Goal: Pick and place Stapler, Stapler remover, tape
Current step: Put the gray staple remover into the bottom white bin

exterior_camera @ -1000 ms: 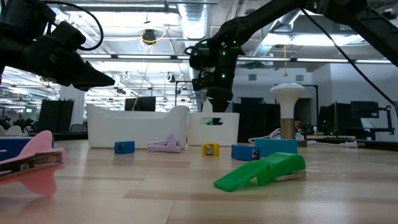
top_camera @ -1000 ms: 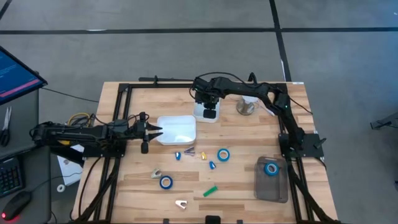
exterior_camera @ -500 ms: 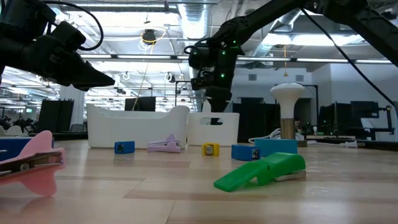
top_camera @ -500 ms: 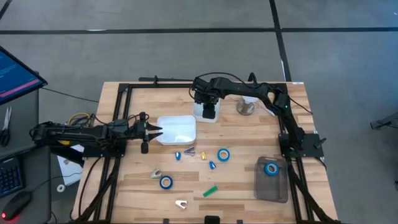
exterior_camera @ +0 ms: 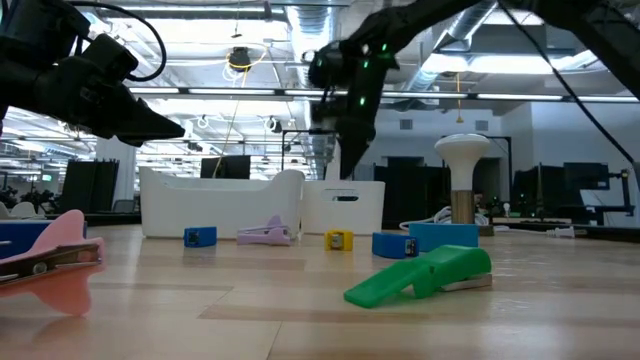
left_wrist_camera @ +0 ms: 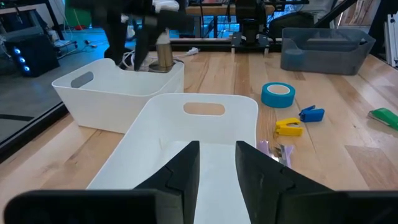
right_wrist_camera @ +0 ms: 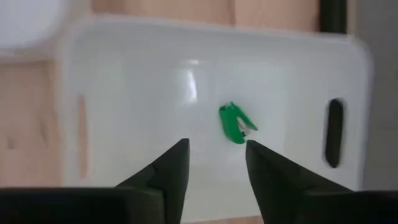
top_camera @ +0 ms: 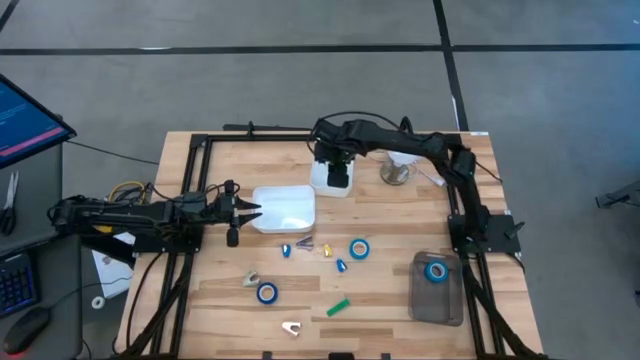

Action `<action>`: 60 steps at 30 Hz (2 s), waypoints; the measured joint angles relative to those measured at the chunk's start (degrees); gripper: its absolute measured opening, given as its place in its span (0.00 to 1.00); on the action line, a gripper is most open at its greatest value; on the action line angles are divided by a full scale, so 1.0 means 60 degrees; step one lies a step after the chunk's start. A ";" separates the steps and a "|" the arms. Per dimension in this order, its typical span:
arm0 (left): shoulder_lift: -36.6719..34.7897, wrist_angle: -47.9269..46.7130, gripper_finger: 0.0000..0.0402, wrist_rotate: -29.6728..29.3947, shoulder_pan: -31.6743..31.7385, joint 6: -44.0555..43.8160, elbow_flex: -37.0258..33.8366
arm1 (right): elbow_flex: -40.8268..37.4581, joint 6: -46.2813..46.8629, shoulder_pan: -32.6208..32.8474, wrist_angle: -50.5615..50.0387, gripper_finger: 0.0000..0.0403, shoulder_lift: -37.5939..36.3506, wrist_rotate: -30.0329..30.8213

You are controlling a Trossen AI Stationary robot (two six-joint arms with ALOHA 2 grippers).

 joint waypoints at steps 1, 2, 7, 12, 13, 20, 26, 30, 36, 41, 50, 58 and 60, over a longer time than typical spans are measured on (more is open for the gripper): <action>0.0000 0.0000 0.24 0.0000 0.0004 0.0000 0.0000 | -0.0003 0.0003 0.0060 -0.0010 0.34 -0.0175 -0.0010; 0.0000 0.0000 0.24 -0.0002 0.0002 0.0000 0.0000 | -0.0001 0.0010 0.0119 -0.0040 0.32 -0.0359 -0.0040; 0.0000 -0.0004 0.24 -0.0001 0.0001 -0.0001 0.0000 | 0.0000 0.0224 0.0541 -0.0660 0.22 -0.1373 -0.0713; 0.0003 -0.0007 0.24 0.0000 0.0000 0.0000 0.0000 | -0.0007 0.0339 0.1207 -0.1207 0.13 -0.2371 -0.0779; 0.0004 -0.0007 0.24 0.0000 0.0004 -0.0001 0.0000 | -0.0007 0.0402 0.1336 -0.1184 0.11 -0.2576 -0.0782; 0.0004 -0.0011 0.24 0.0000 0.0000 -0.0004 0.0000 | -0.0925 0.0859 0.2435 -0.0784 0.01 -0.4130 -0.0749; 0.0004 -0.0004 0.24 -0.0001 0.0001 -0.0012 0.0000 | -0.3619 0.1769 0.3479 0.0839 0.00 -0.6110 0.0241; 0.0004 0.0003 0.24 0.0000 0.0003 -0.0345 0.0000 | -0.5701 0.2485 0.4081 0.2587 0.00 -0.7524 0.1203; 0.0004 0.0031 0.24 0.0000 0.0000 -0.0470 0.0000 | -0.8442 0.3088 0.4735 0.5569 0.00 -0.9210 0.1553; 0.0004 0.0079 0.24 0.0000 0.0004 -0.0470 0.0000 | -1.0162 0.3494 0.5161 0.7500 0.00 -0.9934 0.2070; 0.0004 0.0153 0.24 0.0000 0.0000 -0.0474 0.0000 | -1.2397 0.3756 0.5972 1.0707 0.00 -1.0073 0.3179; 0.0004 0.0225 0.24 0.0000 0.0000 -0.0470 0.0000 | -1.3653 0.4552 0.6357 1.2533 0.00 -1.0071 0.3500; 0.0003 0.0223 0.23 0.0000 0.0001 -0.0471 0.0014 | -1.3773 0.4665 0.6432 1.2535 0.00 -1.0067 0.3891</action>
